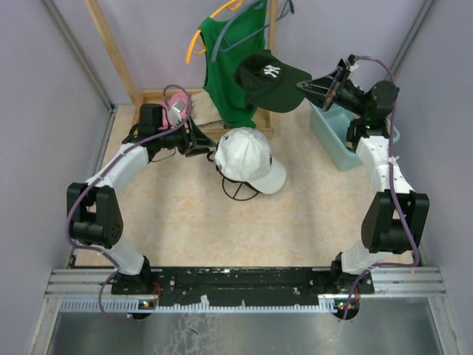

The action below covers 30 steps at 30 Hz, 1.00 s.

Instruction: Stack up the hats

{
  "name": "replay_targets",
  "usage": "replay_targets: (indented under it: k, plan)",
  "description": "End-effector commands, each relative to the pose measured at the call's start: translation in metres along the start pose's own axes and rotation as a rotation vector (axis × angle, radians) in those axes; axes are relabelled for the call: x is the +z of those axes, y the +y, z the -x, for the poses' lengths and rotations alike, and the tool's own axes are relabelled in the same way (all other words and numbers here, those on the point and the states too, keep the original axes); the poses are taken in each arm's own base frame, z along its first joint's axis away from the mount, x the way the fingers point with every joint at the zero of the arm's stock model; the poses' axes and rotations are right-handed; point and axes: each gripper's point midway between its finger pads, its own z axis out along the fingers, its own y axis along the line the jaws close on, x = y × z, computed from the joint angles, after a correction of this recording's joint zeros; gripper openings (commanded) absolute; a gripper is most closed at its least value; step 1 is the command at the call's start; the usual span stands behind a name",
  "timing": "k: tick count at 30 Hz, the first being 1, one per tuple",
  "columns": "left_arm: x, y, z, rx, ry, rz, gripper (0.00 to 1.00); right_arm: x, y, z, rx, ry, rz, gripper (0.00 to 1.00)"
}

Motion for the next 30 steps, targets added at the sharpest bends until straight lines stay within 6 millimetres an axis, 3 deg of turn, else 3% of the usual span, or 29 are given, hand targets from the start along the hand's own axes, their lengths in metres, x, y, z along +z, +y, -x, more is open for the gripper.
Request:
replay_targets:
  k: [1,15,27,30]
  plan:
    - [-0.001,0.010,-0.002,0.049,0.015,0.057,0.58,0.000,0.031,-0.011,-0.101,0.011,0.043,0.00]
    - [0.011,0.024,-0.008,0.012,0.060,0.069,0.67,0.005,0.029,-0.015,-0.098,0.020,0.038,0.00]
    - [0.019,0.028,-0.010,-0.001,0.072,0.052,0.66,0.039,0.016,-0.048,-0.081,0.101,0.044,0.00]
    - [0.021,0.030,-0.012,-0.003,0.075,0.052,0.62,0.042,0.010,-0.051,-0.071,0.109,0.041,0.00]
